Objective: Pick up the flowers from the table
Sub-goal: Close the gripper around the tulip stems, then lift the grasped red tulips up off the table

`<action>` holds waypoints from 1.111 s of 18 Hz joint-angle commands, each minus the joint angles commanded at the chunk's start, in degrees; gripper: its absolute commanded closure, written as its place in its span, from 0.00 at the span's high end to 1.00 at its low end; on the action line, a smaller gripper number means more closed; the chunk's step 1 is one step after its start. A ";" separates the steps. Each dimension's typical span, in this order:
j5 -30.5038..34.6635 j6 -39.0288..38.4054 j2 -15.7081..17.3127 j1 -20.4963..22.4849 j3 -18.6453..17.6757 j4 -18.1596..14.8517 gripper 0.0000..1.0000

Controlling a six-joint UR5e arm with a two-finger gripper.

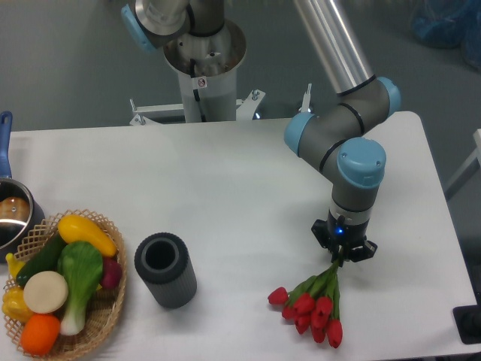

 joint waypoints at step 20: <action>-31.56 -9.32 11.87 -0.53 6.33 0.00 0.22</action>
